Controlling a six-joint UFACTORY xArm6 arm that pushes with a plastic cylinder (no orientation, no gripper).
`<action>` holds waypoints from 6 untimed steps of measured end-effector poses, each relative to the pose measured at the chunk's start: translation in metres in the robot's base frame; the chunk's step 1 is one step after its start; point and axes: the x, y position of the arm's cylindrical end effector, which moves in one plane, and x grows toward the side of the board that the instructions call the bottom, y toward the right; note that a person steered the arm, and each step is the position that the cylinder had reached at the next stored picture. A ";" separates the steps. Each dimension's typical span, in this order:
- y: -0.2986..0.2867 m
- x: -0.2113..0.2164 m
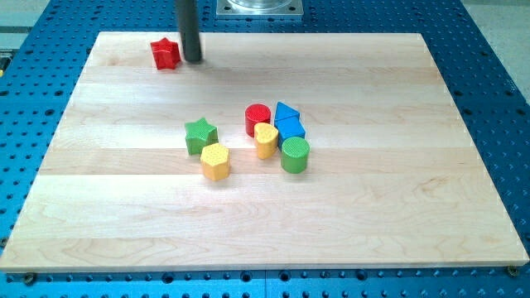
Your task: Push the red star towards the top left corner of the board
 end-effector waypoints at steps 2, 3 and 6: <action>-0.040 0.007; -0.037 0.023; 0.164 0.064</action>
